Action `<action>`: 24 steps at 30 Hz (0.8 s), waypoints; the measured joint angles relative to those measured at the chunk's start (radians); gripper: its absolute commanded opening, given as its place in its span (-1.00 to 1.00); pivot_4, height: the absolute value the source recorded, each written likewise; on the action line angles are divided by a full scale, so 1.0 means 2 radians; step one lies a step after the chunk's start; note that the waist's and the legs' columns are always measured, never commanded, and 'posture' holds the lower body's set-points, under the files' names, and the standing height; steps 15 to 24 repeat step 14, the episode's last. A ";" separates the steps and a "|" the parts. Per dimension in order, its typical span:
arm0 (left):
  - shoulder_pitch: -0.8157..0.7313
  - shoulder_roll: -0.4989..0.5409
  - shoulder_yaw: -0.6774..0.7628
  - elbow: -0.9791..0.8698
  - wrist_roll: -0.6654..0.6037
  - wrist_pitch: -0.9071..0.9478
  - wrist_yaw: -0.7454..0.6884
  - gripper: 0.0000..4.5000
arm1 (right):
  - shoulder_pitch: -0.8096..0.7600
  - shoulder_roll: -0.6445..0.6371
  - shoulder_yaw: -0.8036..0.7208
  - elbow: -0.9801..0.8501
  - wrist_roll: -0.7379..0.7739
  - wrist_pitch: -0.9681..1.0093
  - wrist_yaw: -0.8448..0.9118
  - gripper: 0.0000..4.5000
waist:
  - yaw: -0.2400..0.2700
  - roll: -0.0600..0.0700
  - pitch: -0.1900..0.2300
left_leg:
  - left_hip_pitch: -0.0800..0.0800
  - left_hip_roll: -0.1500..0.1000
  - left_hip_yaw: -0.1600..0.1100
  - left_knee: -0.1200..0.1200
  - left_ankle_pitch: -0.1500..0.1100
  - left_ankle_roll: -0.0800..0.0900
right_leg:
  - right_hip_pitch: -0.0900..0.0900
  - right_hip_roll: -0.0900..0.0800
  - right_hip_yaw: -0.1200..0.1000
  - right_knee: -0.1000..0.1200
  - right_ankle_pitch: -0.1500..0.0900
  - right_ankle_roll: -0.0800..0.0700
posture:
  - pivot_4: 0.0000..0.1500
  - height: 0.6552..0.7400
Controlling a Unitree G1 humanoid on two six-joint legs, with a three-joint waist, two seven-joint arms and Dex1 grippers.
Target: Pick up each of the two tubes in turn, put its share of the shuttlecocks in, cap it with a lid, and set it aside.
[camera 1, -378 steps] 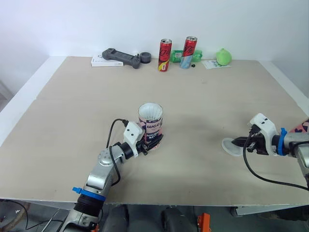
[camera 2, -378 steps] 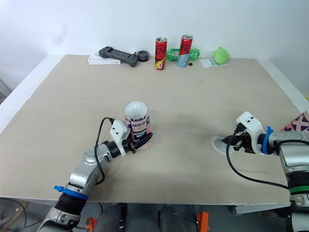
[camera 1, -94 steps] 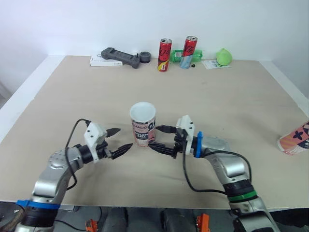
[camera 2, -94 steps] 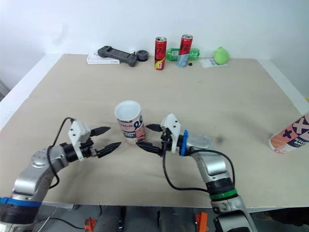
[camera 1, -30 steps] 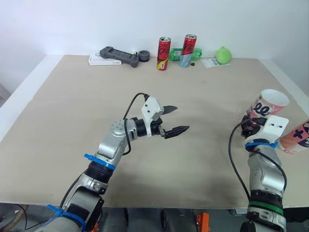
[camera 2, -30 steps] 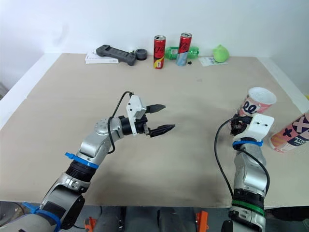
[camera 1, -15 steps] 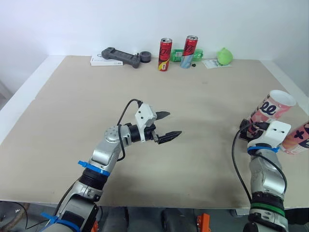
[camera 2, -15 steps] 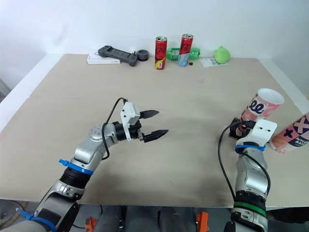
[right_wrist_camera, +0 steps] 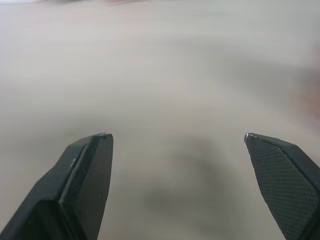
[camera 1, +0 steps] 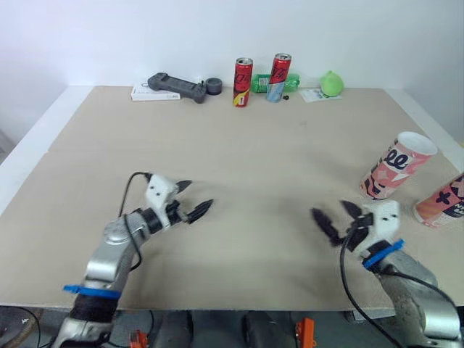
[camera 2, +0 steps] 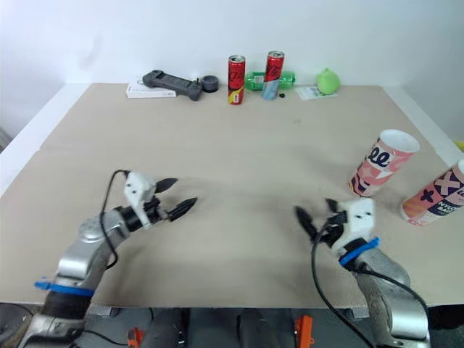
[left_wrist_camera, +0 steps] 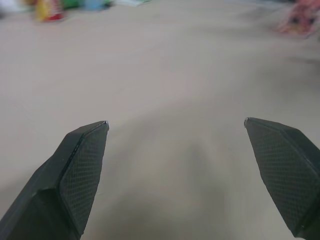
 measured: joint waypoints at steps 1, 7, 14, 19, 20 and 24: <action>0.009 0.005 0.009 -0.014 -0.002 0.005 0.003 1.00 | -0.009 -0.010 0.009 -0.003 0.002 0.006 0.015 0.99 | 0.001 -0.001 0.000 | 0.000 0.000 0.000 0.000 0.000 0.000 | 0.000 0.000 0.000 0.000 0.000 0.000 | 1.00 1.00; 0.054 0.038 0.030 -0.072 -0.008 0.018 0.011 1.00 | -0.079 -0.021 0.033 0.016 0.003 0.028 0.052 0.99 | 0.007 -0.002 0.001 | 0.000 -0.002 0.002 0.000 0.000 -0.001 | -0.001 -0.005 -0.002 -0.001 0.000 0.000 | 1.00 1.00; 0.056 0.040 0.028 -0.084 -0.013 0.026 0.010 1.00 | -0.089 -0.011 0.045 0.048 -0.003 0.028 0.056 0.99 | 0.007 -0.003 0.000 | -0.002 -0.003 0.005 0.000 -0.001 0.001 | -0.001 -0.007 -0.002 -0.003 0.000 0.000 | 1.00 1.00; 0.056 0.040 0.028 -0.084 -0.013 0.026 0.010 1.00 | -0.089 -0.011 0.045 0.048 -0.003 0.028 0.056 0.99 | 0.007 -0.003 0.000 | -0.002 -0.003 0.005 0.000 -0.001 0.001 | -0.001 -0.007 -0.002 -0.003 0.000 0.000 | 1.00 1.00; 0.056 0.040 0.028 -0.084 -0.013 0.026 0.010 1.00 | -0.089 -0.011 0.045 0.048 -0.003 0.028 0.056 0.99 | 0.007 -0.003 0.000 | -0.002 -0.003 0.005 0.000 -0.001 0.001 | -0.001 -0.007 -0.002 -0.003 0.000 0.000 | 1.00 1.00; 0.056 0.040 0.028 -0.084 -0.013 0.026 0.010 1.00 | -0.089 -0.011 0.045 0.048 -0.003 0.028 0.056 0.99 | 0.007 -0.003 0.000 | -0.002 -0.003 0.005 0.000 -0.001 0.001 | -0.001 -0.007 -0.002 -0.003 0.000 0.000 | 1.00 1.00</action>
